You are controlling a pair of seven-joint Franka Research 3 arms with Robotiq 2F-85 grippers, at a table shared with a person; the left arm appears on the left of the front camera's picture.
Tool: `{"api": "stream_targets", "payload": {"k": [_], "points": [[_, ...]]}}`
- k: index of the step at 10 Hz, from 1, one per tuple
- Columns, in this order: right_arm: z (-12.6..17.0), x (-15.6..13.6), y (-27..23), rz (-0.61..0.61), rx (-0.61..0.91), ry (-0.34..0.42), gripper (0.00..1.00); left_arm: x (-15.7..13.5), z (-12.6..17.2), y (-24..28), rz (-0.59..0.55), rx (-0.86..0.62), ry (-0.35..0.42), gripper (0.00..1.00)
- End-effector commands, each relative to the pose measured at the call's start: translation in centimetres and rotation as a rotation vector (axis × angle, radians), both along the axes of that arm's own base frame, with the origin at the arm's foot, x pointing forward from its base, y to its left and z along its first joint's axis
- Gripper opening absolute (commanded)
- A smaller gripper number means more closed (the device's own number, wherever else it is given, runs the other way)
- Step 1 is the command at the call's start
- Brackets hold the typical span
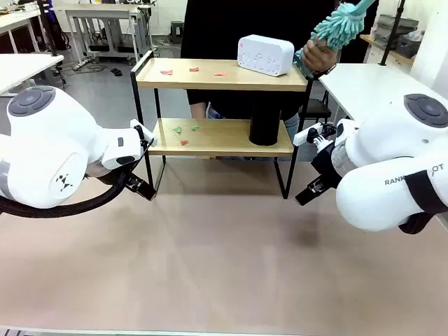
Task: Clean the shelf.
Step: Pick up the Duster from the human.
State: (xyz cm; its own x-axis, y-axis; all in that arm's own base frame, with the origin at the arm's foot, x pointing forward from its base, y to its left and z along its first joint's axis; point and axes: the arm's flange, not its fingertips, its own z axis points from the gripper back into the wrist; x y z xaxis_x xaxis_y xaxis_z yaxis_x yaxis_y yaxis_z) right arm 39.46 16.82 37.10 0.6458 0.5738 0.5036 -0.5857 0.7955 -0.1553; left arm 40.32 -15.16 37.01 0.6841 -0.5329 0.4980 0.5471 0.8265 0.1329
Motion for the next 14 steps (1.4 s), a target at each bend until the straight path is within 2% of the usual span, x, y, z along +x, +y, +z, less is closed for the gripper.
{"api": "stream_targets", "payload": {"k": [1, 14], "points": [[0.0, 0.0, 0.0, 0.0, 0.0, 0.0, 1.0, 0.0, 0.01, 0.0, 0.0, 0.0, 0.0, 1.0], [0.0, 0.0, 0.0, 0.0, 0.0, 0.0, 1.0, 0.0, 0.01, 0.0, 0.0, 0.0, 0.0, 1.0]]}}
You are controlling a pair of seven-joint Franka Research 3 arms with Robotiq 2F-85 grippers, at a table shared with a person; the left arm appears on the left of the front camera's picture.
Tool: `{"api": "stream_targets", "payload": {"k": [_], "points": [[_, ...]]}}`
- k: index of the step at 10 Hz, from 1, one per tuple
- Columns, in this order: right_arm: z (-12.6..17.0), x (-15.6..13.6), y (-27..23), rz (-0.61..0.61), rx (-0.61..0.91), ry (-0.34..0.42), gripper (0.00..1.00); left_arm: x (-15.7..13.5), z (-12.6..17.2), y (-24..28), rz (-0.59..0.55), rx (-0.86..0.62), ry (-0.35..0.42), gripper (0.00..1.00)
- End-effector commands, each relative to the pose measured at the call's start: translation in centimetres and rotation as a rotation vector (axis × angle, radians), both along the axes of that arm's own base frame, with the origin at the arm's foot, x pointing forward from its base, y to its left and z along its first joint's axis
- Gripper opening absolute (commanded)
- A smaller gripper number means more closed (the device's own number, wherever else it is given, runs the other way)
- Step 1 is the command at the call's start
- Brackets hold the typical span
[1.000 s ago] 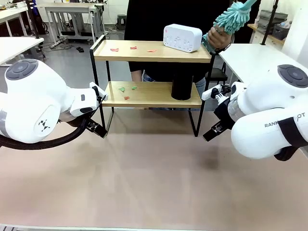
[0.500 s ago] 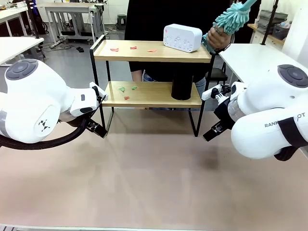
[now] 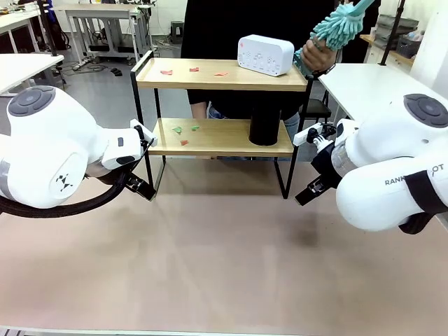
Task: Clean the shelf.
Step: Pick up the Duster from the human.
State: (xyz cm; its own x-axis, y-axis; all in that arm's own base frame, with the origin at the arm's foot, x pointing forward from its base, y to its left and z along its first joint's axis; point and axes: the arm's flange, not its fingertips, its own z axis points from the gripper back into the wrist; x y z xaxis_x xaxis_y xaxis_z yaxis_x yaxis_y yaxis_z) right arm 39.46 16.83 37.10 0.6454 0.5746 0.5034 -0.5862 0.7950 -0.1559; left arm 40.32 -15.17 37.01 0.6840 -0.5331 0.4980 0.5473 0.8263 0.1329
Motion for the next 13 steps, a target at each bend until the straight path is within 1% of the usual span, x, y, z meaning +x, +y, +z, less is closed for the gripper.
{"api": "stream_targets", "payload": {"k": [1, 2, 3, 4, 5, 6, 7, 8, 9, 10, 11, 12, 13], "points": [[0.0, 0.0, 0.0, 0.0, 0.0, 0.0, 1.0, 0.0, 0.0, 0.0, 0.0, 0.0, 0.0, 1.0], [0.8, 0.0, 0.1, -0.004, 0.023, 0.157, 1.0, -0.7, 1.7, 0.5, -0.076, -0.026, 0.161, 1.0], [1.1, -0.8, -0.7, -0.037, 0.028, 0.38, 1.0, -2.0, 3.3, 1.5, -0.21, -0.133, 0.368, 1.0], [1.9, -2.2, -1.9, -0.084, 0.105, 0.521, 1.0, -3.3, 4.5, 2.8, -0.218, -0.193, 0.481, 1.0], [3.4, -4.4, -3.8, -0.112, 0.228, 0.601, 1.0, -4.6, 5.7, 4.4, -0.264, -0.27, 0.562, 1.0], [5.1, -6.4, -6.8, -0.132, 0.381, 0.611, 1.0, -5.9, 7.3, 6.8, -0.301, -0.359, 0.552, 1.0], [7.0, -8.9, -11.2, -0.113, 0.569, 0.586, 1.0, -7.0, 9.2, 10.2, -0.324, -0.507, 0.5, 1.0], [9.1, -11.2, -15.7, -0.138, 0.736, 0.551, 1.0, -7.9, 11.8, 14.3, -0.29, -0.667, 0.429, 1.0], [11.2, -13.7, -20.4, -0.182, 0.892, 0.508, 1.0, -8.4, 14.0, 19.7, -0.175, -0.877, 0.317, 1.0], [12.6, -16.2, -25.6, -0.221, 1.035, 0.43, 1.0, -9.3, 15.6, 26.5, -0.025, -1.115, 0.166, 1.0], [12.5, -18.0, -29.6, -0.284, 1.132, 0.379, 1.0, -10.5, 15.3, 31.2, 0.11, -1.244, 0.05, 1.0], [11.7, -19.7, -32.9, -0.352, 1.241, 0.336, 1.0, -11.6, 14.0, 34.8, 0.224, -1.354, -0.014, 1.0], [10.2, -21.4, -36.1, -0.431, 1.34, 0.286, 1.0, -12.2, 11.8, 37.2, 0.343, -1.412, -0.032, 1.0]]}}
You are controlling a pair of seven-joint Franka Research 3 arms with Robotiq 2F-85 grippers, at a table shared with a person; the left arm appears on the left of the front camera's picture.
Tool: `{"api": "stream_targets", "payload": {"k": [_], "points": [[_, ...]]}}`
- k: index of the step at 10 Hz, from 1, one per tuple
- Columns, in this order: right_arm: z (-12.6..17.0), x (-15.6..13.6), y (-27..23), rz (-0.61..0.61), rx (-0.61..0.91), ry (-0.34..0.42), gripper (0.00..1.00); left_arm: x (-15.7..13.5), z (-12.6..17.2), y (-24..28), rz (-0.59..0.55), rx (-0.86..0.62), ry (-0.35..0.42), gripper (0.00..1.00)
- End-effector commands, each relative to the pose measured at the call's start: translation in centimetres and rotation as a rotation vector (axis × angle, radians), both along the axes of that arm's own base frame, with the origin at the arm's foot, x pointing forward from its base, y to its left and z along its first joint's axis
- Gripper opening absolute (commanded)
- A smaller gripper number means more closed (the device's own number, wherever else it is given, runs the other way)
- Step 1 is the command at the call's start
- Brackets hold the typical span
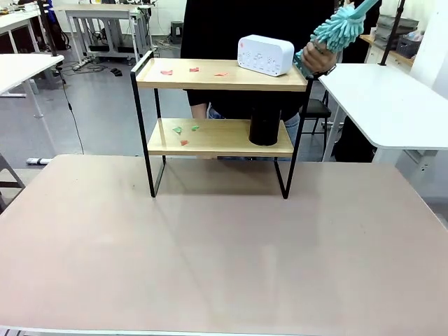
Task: Clean the shelf.
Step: Pick up the Duster from the human.
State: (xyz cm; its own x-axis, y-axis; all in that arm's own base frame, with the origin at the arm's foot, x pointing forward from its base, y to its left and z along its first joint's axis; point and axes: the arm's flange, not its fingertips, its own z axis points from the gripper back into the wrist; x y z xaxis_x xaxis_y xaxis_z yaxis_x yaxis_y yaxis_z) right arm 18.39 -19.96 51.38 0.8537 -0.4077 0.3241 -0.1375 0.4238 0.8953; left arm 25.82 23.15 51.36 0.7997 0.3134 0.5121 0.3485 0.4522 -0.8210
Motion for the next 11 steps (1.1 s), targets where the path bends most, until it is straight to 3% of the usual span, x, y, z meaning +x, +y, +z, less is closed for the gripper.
{"api": "stream_targets", "payload": {"k": [1, 3, 4, 11], "points": [[-6.3, -2.1, -2.5, -0.17, 0.141, -0.036, 1.0, 1.7, -5.5, 0.5, 0.282, -0.262, -0.028, 1.0], [-9.7, -3.5, -4.7, -0.379, 0.084, 0.016, 1.0, 1.4, -9.7, 1.6, 0.351, -0.272, 0.033, 1.0], [-5.0, -4.2, -6.4, -0.216, 0.124, 0.023, 1.0, -0.6, -6.3, 3.6, 0.263, -0.214, 0.058, 1.0], [-5.0, -4.2, -6.4, -0.216, 0.124, 0.023, 1.0, -0.6, -6.3, 3.6, 0.263, -0.214, 0.058, 1.0]]}}
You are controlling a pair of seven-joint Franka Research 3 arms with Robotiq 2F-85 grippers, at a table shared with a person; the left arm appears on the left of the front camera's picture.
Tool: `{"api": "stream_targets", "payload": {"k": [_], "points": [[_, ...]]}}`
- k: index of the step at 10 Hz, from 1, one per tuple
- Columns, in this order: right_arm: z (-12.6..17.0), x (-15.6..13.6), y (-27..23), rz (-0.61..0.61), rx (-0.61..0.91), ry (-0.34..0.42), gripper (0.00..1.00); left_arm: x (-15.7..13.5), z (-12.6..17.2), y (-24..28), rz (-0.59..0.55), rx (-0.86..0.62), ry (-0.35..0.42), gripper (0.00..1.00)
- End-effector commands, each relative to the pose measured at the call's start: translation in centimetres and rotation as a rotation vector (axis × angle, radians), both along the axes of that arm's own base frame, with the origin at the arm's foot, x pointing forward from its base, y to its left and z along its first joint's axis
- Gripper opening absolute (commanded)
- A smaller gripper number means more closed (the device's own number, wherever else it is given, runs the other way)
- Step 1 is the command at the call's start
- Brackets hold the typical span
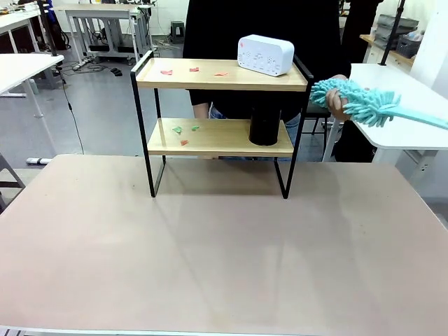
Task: Clean the shelf.
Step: Pick up the Duster from the human.
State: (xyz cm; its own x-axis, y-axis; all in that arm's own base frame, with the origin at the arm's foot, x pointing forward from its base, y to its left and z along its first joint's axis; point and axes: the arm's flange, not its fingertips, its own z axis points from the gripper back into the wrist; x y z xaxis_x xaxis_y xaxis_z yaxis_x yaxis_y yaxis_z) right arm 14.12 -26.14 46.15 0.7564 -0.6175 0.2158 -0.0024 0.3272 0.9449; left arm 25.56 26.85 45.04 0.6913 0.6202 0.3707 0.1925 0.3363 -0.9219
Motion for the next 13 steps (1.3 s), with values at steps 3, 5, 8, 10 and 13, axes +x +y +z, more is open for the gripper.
{"api": "stream_targets", "payload": {"k": [3, 5, 8, 10, 13], "points": [[0.3, 0.0, -0.2, 0.0, -0.001, -0.034, 1.0, -0.3, 0.0, -0.1, -0.016, 0.002, 0.005, 1.0], [-0.1, 0.0, 0.0, -0.001, 0.001, 0.004, 1.0, -0.3, 0.0, -0.1, -0.016, 0.002, 0.005, 1.0], [4.1, 8.2, 0.8, 0.337, 0.023, 0.05, 1.0, -0.3, 0.0, -0.1, -0.016, 0.002, 0.005, 1.0], [5.8, 13.7, 2.0, 0.42, 0.021, 0.096, 1.0, -0.3, 0.0, -0.1, -0.016, 0.002, 0.005, 1.0], [5.9, 19.8, 6.0, 0.545, 0.045, 0.151, 1.0, -0.3, 0.0, -0.1, -0.016, 0.002, 0.005, 1.0]]}}
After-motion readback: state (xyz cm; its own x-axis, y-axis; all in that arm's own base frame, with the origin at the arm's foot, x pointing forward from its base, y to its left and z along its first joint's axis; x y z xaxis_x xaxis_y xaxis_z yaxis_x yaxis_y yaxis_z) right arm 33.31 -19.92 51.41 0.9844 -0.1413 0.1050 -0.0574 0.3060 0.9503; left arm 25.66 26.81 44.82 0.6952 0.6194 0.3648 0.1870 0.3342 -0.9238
